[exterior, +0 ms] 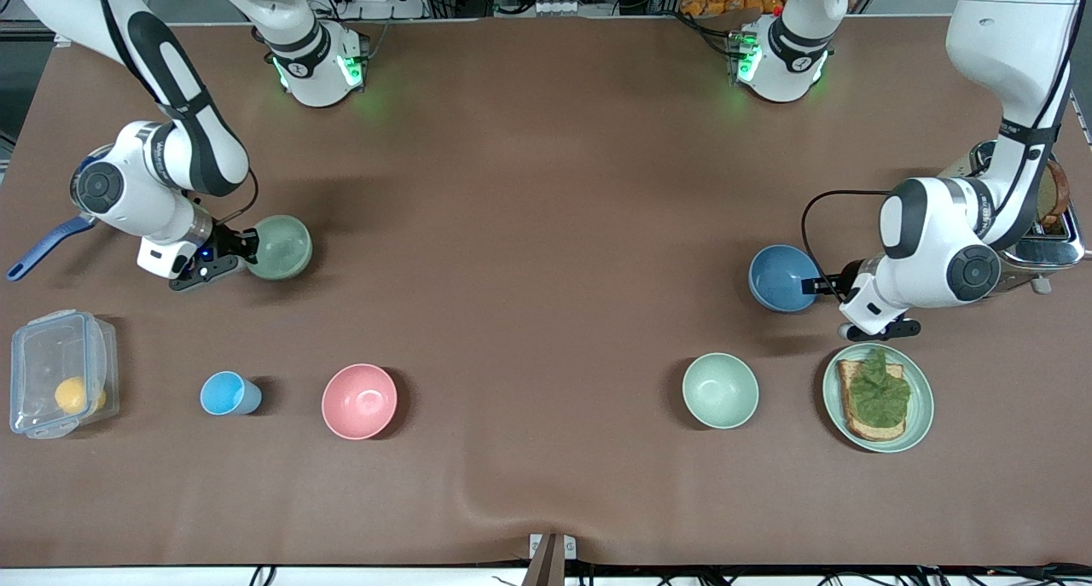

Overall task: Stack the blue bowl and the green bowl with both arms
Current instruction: 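Grasp the green bowl with the right gripper while the left grasps the blue bowl, then slide the green bowl inward with the right gripper while the left lifts the blue bowl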

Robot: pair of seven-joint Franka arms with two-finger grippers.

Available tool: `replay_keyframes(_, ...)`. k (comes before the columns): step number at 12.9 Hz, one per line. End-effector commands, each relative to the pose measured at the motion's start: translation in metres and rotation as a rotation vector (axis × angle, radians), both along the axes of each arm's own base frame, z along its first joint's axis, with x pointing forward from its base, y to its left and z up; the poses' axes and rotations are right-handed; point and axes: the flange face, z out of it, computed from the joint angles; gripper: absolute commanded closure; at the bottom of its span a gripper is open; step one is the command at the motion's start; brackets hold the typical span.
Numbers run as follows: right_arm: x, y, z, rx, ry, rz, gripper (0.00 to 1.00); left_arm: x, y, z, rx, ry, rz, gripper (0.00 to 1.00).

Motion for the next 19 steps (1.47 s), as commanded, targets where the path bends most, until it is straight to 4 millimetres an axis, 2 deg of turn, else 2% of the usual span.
replay_keyframes(1, 0.007, 0.026, 0.016, -0.009, 0.038, -0.062, 1.0, 0.001, -0.002, 0.0, -0.021, -0.004, -0.009, 0.49)
replay_keyframes(3, 0.019, 0.057, 0.04, -0.028, 0.071, -0.181, 1.0, 0.0, -0.002, -0.002, -0.021, 0.0, -0.009, 0.5)
replay_keyframes(6, 0.036, 0.12, 0.068, 0.029, 0.105, -0.323, 1.0, -0.002, -0.002, -0.008, -0.022, 0.011, -0.009, 0.51)
replay_keyframes(7, 0.039, 0.148, 0.076, 0.069, 0.124, -0.354, 1.0, -0.002, -0.003, -0.008, -0.023, 0.011, -0.011, 0.54)
replay_keyframes(9, 0.041, 0.197, 0.087, 0.078, 0.129, -0.455, 1.0, -0.001, -0.004, -0.009, -0.023, 0.011, -0.012, 0.65)
replay_keyframes(11, 0.039, 0.255, 0.095, 0.067, 0.118, -0.545, 1.0, -0.001, -0.004, -0.008, -0.023, 0.011, -0.012, 0.81)
replay_keyframes(13, 0.036, 0.299, 0.092, 0.053, 0.115, -0.623, 1.0, -0.001, -0.004, -0.011, -0.025, 0.015, -0.012, 1.0)
replay_keyframes(17, 0.013, 0.392, 0.057, 0.069, 0.063, -0.755, 1.0, 0.003, -0.004, -0.006, -0.029, 0.003, -0.007, 1.0)
replay_keyframes(18, 0.004, 0.42, 0.049, 0.099, 0.074, -0.797, 1.0, 0.006, -0.002, 0.002, -0.029, -0.012, -0.005, 1.0)
replay_keyframes(19, -0.003, 0.441, 0.045, 0.126, 0.093, -0.819, 1.0, 0.012, -0.001, 0.015, -0.028, -0.032, -0.004, 1.0)
